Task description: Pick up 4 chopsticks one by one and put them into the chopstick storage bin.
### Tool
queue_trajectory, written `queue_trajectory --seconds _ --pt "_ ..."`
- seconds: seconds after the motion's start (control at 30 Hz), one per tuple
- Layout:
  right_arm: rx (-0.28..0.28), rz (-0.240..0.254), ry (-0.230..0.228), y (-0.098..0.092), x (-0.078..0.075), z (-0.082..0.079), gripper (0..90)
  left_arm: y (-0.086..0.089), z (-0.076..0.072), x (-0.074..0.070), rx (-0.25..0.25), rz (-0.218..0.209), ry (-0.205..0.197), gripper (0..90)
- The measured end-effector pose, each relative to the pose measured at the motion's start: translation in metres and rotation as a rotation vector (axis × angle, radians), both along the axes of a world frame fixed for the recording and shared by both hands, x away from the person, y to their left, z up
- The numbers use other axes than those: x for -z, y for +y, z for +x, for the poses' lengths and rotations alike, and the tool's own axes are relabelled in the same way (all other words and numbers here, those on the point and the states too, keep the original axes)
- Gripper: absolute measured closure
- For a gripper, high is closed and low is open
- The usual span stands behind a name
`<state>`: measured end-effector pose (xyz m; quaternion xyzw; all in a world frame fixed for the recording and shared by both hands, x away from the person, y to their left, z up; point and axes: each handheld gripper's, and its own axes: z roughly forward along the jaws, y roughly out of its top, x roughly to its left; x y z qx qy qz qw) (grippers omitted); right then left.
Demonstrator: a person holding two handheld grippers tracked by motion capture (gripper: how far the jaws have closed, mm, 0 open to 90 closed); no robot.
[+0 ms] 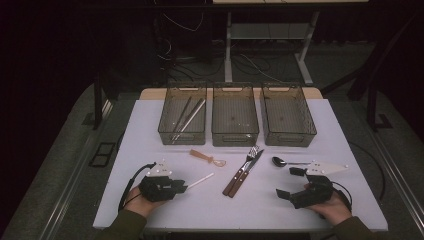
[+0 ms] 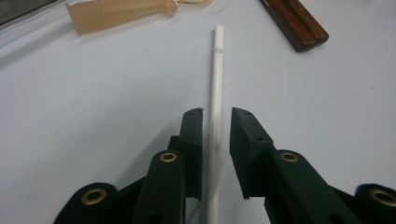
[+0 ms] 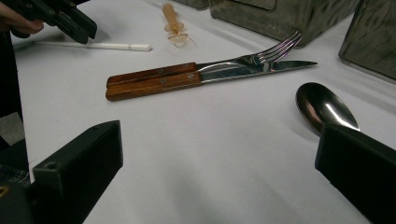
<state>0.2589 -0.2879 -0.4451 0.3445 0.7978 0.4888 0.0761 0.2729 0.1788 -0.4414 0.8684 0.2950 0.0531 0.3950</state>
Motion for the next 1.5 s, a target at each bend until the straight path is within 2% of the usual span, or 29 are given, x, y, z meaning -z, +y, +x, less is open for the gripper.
queue_trajectory --seconds 0.23,0.43,0.6,0.73,1.1,1.23,1.3,1.5 --pt "0.001 -0.002 -0.001 0.0 0.0 0.0 1.1 -0.003 0.001 0.003 0.01 0.022 -0.005 79.4" --pt "0.001 -0.003 -0.002 0.0 0.0 0.0 1.1 -0.006 0.0 0.006 0.019 0.048 0.006 81.7" --pt "-0.001 -0.003 -0.004 0.001 0.0 0.0 1.1 -0.006 0.0 0.007 0.014 0.036 0.013 83.1" --pt "-0.002 -0.004 -0.005 0.001 0.0 0.0 1.1 -0.006 0.002 0.006 0.029 0.052 0.014 84.1" --pt "-0.003 -0.002 -0.004 0.001 0.0 0.0 1.1 -0.008 0.002 0.003 0.028 0.066 0.015 84.5" --pt "-0.004 -0.003 -0.003 0.001 0.0 0.0 1.1 -0.008 0.002 0.001 0.025 0.047 0.008 84.5" --pt "-0.003 -0.002 -0.004 0.0 0.0 0.0 1.1 -0.009 0.001 0.0 0.014 0.037 0.018 84.5" --pt "-0.002 -0.002 -0.002 0.0 0.0 0.0 1.1 -0.008 0.003 -0.005 0.014 0.034 0.02 84.5"
